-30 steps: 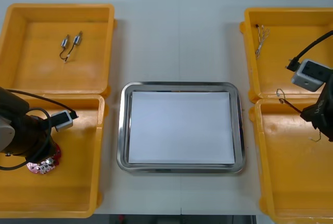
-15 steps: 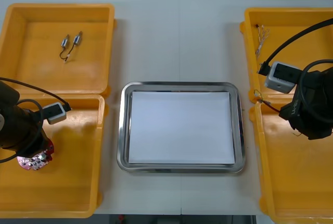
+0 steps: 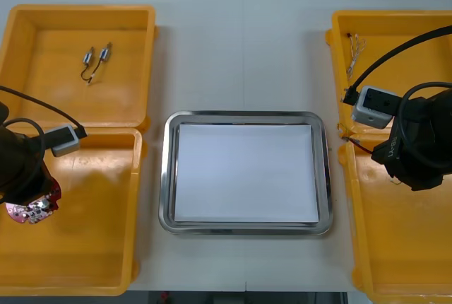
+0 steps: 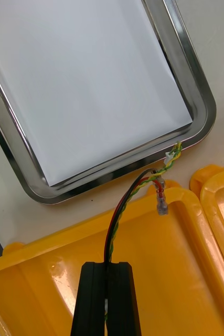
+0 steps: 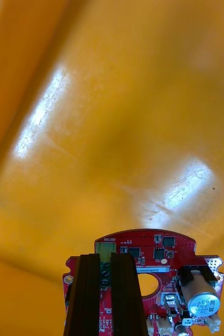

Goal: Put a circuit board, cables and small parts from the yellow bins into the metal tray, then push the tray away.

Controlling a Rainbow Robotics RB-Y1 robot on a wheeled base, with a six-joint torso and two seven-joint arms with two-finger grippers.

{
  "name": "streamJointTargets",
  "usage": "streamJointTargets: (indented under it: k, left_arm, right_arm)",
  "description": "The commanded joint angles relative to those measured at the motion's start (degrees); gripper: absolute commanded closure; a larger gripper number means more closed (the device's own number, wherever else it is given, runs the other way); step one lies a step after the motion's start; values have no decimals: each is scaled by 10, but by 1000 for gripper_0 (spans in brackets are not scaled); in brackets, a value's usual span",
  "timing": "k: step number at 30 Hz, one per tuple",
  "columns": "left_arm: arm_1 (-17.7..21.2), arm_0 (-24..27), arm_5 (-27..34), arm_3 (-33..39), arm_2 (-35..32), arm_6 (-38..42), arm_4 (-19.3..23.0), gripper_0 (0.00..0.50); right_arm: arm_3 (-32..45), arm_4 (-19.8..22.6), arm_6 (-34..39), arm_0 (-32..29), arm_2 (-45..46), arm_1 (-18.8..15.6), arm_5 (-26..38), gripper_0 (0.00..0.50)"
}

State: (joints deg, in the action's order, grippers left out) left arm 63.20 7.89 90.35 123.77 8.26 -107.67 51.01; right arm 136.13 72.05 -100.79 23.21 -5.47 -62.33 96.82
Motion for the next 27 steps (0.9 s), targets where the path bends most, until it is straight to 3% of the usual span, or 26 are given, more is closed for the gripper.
streamJointTargets:
  k: [1,9,27]
  left_arm:
    - [-11,51,37,31,-12,91,23,500]
    - [-28,113,65,48,6,108,55,500]
    - [-105,238,95,85,126,269,37,500]
  right_arm:
    - [15,5,26,17,-7,-22,0,500]
    - [15,5,24,17,-6,-22,1,500]
    - [16,5,25,17,-6,-22,9,500]
